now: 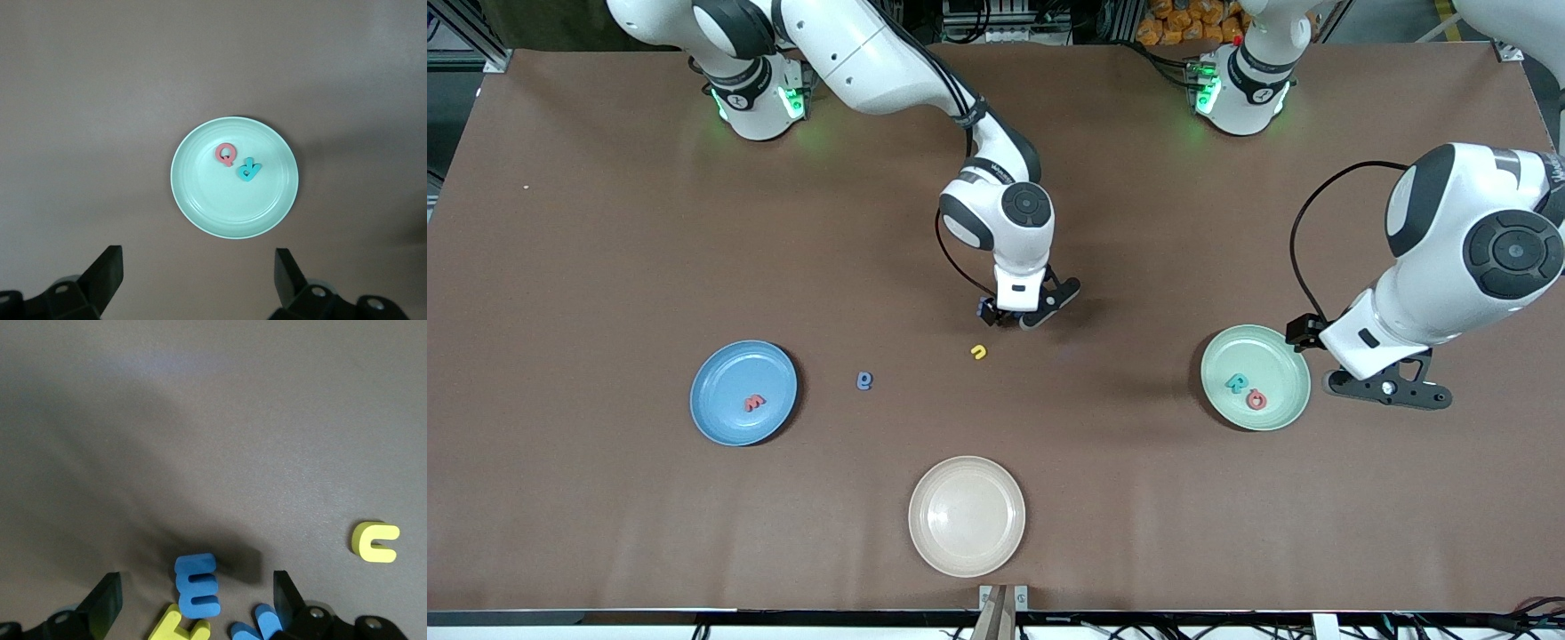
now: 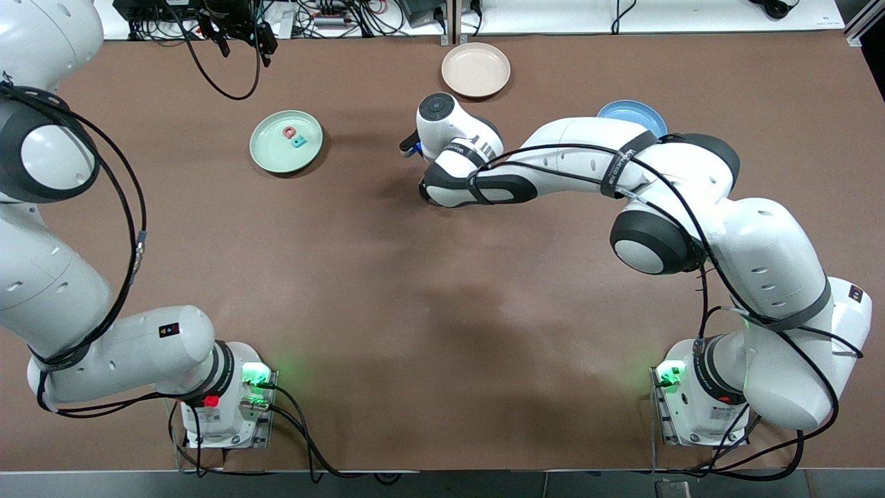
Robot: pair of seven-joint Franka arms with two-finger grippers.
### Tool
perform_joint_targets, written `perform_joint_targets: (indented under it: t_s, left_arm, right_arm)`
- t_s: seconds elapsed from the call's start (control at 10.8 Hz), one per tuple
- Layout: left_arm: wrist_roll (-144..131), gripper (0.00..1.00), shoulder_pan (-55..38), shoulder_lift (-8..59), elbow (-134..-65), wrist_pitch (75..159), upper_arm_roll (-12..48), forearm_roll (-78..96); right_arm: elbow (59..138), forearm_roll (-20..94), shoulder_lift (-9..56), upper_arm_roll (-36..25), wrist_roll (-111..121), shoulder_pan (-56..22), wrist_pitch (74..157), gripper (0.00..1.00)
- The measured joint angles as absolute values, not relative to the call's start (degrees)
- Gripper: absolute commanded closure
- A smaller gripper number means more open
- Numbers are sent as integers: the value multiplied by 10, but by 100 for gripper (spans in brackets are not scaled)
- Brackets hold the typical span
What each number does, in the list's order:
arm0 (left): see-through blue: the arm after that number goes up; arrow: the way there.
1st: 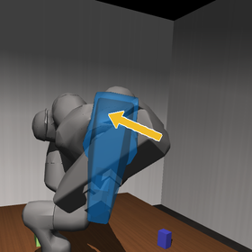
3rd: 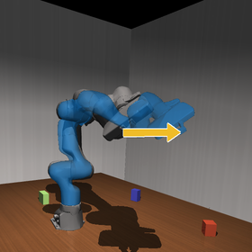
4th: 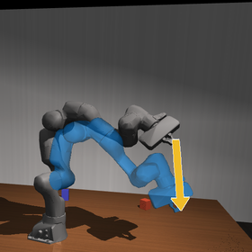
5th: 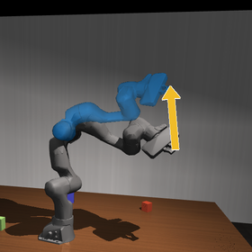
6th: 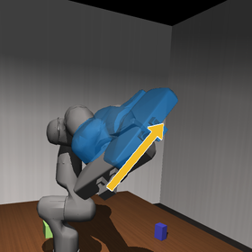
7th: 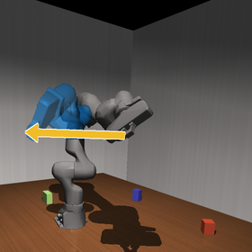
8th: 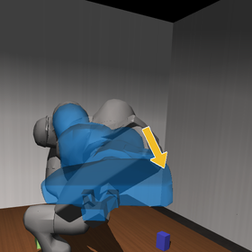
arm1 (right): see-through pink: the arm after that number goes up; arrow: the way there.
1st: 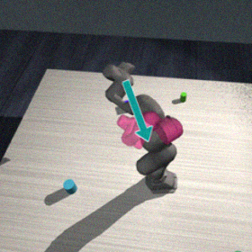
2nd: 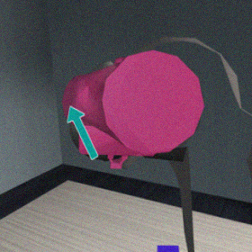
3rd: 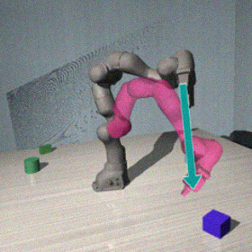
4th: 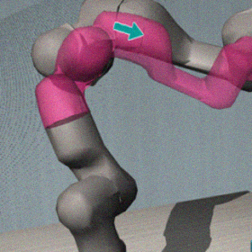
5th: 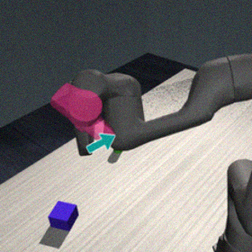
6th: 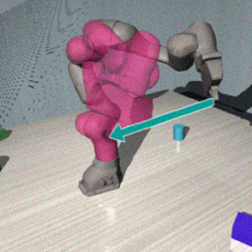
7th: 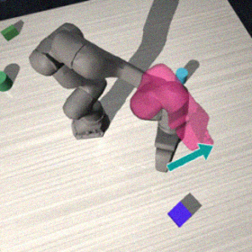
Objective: Sort upper and lower case letters into plates
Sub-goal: 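Carry the pink q to the green plate with the left gripper and release, then lower the right gripper and grasp the blue E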
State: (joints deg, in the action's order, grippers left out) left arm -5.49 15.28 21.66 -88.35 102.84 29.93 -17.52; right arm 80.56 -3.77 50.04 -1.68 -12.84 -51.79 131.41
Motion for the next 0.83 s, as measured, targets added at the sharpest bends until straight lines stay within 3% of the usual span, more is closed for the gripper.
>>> perform_joint_targets:
  t_s: [0.83]
  left_arm:
    - [-55, 0, 153, 217, -884, 1026, 299, -175]
  right_arm:
    - [828, -38, 503, -16, -129, -521, 1360, 0]
